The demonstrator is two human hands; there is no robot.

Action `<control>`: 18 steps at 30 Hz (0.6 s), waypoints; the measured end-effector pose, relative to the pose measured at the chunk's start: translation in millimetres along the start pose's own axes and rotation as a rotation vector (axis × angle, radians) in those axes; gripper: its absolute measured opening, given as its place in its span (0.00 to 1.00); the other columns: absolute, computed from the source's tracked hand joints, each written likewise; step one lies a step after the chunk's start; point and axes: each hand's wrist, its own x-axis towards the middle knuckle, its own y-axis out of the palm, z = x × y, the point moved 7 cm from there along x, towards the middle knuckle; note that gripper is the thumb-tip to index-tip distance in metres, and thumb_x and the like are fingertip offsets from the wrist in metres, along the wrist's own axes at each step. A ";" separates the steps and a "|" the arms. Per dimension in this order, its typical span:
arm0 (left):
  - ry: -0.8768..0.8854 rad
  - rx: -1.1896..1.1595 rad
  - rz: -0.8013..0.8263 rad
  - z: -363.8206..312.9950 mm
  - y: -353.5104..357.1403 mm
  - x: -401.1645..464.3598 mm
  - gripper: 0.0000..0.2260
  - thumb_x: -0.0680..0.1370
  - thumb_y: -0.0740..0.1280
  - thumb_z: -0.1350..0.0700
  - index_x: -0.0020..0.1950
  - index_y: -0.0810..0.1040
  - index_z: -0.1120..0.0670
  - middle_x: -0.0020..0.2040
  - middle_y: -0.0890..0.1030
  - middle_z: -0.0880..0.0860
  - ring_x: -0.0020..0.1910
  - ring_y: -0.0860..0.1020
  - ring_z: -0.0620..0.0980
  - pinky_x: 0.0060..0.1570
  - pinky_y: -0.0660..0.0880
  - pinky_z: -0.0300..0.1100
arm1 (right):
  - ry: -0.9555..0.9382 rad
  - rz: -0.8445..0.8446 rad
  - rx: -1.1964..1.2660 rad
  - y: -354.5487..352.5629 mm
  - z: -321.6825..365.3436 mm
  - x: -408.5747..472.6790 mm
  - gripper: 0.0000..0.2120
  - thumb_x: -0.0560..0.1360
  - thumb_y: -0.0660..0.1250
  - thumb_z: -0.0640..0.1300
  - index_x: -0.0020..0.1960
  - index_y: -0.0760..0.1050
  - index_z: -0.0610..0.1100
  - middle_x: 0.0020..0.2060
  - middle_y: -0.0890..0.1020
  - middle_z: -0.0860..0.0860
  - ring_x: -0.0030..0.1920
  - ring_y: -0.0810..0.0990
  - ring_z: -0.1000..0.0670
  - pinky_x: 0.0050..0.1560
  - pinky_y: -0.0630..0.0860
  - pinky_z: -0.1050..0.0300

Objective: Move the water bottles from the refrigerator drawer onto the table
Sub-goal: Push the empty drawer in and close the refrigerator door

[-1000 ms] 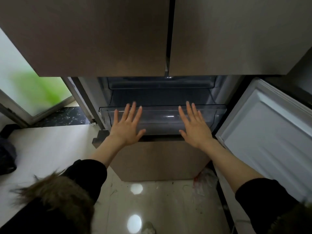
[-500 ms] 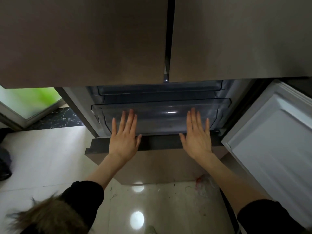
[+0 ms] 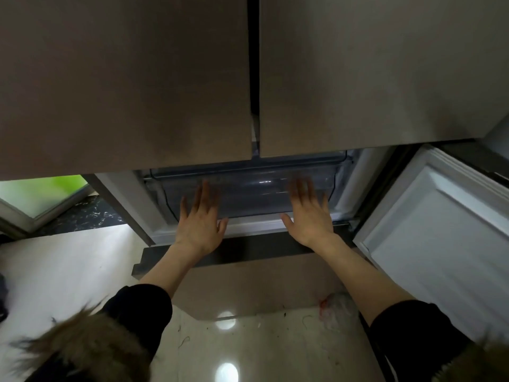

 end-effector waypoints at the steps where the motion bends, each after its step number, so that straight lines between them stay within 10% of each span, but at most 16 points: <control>1: 0.014 -0.035 0.013 -6.7 -2.7 -3.6 0.31 0.80 0.52 0.45 0.75 0.37 0.52 0.76 0.37 0.54 0.75 0.37 0.53 0.72 0.39 0.55 | 0.004 -0.006 0.005 -6.9 -2.3 -6.9 0.36 0.77 0.55 0.56 0.75 0.37 0.47 0.76 0.43 0.46 0.76 0.40 0.44 0.73 0.41 0.39; 12: 0.540 -0.346 -0.097 -204.9 -61.1 -96.1 0.23 0.81 0.53 0.52 0.75 0.50 0.50 0.76 0.45 0.47 0.73 0.39 0.42 0.73 0.39 0.43 | 0.174 -0.237 0.079 -134.0 -67.0 -194.8 0.28 0.80 0.51 0.49 0.76 0.43 0.44 0.76 0.48 0.46 0.76 0.45 0.47 0.74 0.39 0.48; 18: 0.840 -0.381 -0.171 -341.0 -110.1 -154.5 0.23 0.81 0.52 0.56 0.75 0.50 0.52 0.77 0.47 0.49 0.73 0.41 0.43 0.75 0.43 0.45 | 0.342 -0.527 -0.190 -209.9 -131.1 -323.1 0.23 0.73 0.65 0.43 0.66 0.69 0.38 0.65 0.74 0.41 0.67 0.71 0.40 0.67 0.62 0.38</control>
